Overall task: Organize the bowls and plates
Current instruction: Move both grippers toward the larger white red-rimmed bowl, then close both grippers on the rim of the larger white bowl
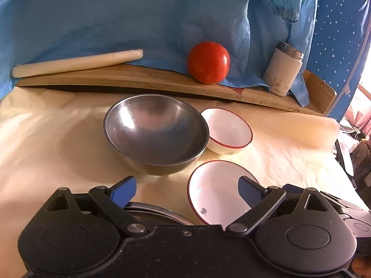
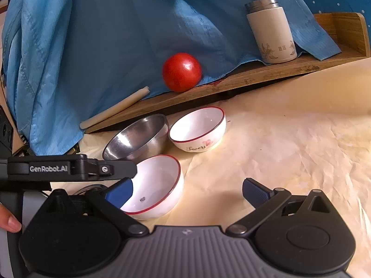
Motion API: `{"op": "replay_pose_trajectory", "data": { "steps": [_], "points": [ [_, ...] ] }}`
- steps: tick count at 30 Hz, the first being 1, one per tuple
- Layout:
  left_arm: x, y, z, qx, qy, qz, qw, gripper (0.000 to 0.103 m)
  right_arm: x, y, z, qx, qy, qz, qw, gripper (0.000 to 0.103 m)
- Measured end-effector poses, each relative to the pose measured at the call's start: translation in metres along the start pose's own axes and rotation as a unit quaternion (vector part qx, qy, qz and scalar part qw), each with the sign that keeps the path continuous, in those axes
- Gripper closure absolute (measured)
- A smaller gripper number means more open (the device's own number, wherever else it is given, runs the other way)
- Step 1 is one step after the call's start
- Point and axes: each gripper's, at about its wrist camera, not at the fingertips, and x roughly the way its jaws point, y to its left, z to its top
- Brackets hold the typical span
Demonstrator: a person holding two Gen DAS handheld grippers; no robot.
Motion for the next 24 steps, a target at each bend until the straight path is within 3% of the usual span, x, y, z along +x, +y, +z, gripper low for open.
{"op": "replay_pose_trajectory", "data": {
  "steps": [6,9,14,19,24],
  "points": [
    [0.005,-0.002,-0.001,0.009,0.011,-0.004,0.9999,0.023,0.001,0.002,-0.001,0.002,0.0,0.013,1.0,0.007],
    [0.008,-0.001,-0.001,0.007,0.018,-0.005,0.9998,0.034,0.002,0.004,-0.002,0.0,0.004,0.012,1.0,0.014],
    [0.011,0.001,-0.002,0.002,0.026,-0.011,0.9996,0.064,0.004,0.007,-0.004,0.004,0.008,0.007,1.0,0.023],
    [0.015,-0.003,-0.005,0.008,0.034,-0.023,0.9991,0.078,0.008,0.009,-0.005,0.01,0.014,0.005,1.0,0.038],
    [0.015,-0.004,-0.007,0.006,0.03,-0.021,0.9993,0.081,0.009,0.012,-0.008,0.013,0.018,0.006,1.0,0.045]
  ]
}}
